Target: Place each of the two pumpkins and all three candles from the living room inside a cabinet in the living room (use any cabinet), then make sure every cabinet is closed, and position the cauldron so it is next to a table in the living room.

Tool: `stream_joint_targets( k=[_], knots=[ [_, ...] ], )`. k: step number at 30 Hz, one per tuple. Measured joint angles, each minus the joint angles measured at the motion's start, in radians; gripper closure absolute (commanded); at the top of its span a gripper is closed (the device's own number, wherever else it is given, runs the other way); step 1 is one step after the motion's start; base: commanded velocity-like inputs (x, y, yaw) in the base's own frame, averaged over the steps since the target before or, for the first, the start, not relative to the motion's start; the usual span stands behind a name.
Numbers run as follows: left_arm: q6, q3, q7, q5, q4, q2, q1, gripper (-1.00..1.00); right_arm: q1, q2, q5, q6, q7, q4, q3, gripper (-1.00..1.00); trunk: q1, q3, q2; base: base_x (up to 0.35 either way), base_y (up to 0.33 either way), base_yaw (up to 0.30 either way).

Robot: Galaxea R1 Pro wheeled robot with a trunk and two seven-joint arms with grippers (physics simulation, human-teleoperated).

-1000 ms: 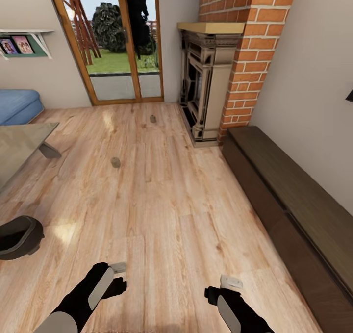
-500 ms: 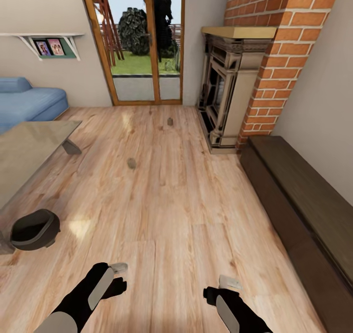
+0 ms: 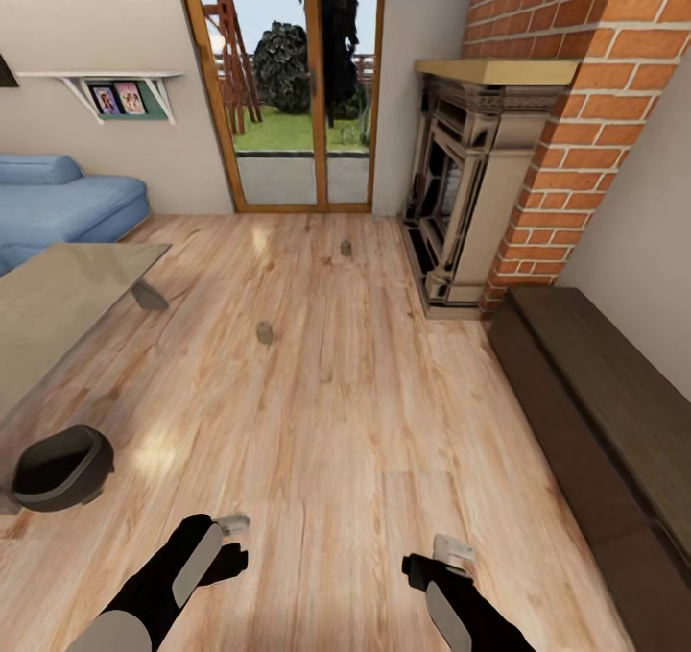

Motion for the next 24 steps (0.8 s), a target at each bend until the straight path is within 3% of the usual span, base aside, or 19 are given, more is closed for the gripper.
stream_joint_targets(
  k=[5,24],
  knots=[
    [0.000,0.000,-0.001,0.000,0.000,0.000,0.000,-1.00,0.000,0.002,0.002,-0.010,0.000,0.013,0.000,-1.00,0.000,0.006,0.000,0.146,-0.002,0.001],
    [0.002,0.000,-0.002,0.000,0.000,-0.002,0.000,-1.00,0.000,0.001,0.001,-0.012,0.000,0.015,0.000,-1.00,0.000,0.038,0.000,0.005,0.000,0.000]
  ],
)
